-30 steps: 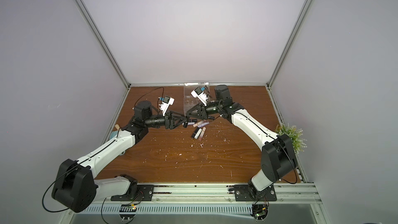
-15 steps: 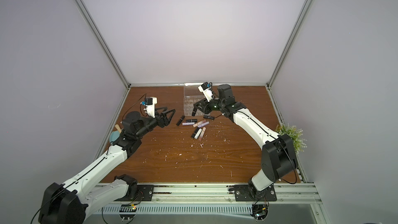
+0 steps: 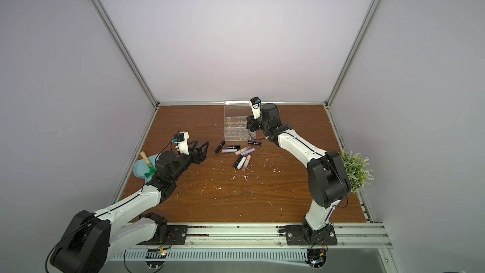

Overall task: Arrange the lipsticks in the organizer
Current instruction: Place the lipstick in the storage box.

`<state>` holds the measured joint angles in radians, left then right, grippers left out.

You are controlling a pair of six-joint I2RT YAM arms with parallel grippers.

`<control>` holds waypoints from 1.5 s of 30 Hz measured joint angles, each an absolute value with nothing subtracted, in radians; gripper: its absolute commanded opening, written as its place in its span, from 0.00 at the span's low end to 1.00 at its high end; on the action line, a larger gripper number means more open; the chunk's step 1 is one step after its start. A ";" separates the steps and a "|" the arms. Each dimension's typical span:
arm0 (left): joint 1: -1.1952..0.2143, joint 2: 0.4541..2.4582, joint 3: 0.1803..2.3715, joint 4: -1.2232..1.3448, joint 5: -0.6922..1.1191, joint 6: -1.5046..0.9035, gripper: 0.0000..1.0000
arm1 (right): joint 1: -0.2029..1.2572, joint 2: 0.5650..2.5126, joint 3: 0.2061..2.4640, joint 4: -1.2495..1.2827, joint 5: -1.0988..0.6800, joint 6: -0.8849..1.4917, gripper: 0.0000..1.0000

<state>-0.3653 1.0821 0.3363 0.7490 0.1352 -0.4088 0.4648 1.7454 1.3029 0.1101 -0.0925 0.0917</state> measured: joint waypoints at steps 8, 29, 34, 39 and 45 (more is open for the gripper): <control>-0.365 1.117 0.334 0.777 0.126 -0.384 0.72 | 0.456 1.831 1.306 0.233 0.013 0.083 0.11; -0.365 1.147 0.342 0.786 0.152 -0.373 0.72 | 0.430 1.958 1.361 0.299 0.047 0.057 0.13; -0.366 1.159 0.347 0.781 0.157 -0.373 0.72 | 0.430 1.968 1.361 0.296 0.046 0.057 0.16; -0.366 1.161 0.373 0.727 0.153 -0.362 0.76 | 0.430 1.972 1.362 0.294 0.036 0.057 0.36; -0.366 1.187 0.522 0.537 0.107 -0.313 0.76 | 0.429 1.973 1.374 0.288 0.017 0.060 0.47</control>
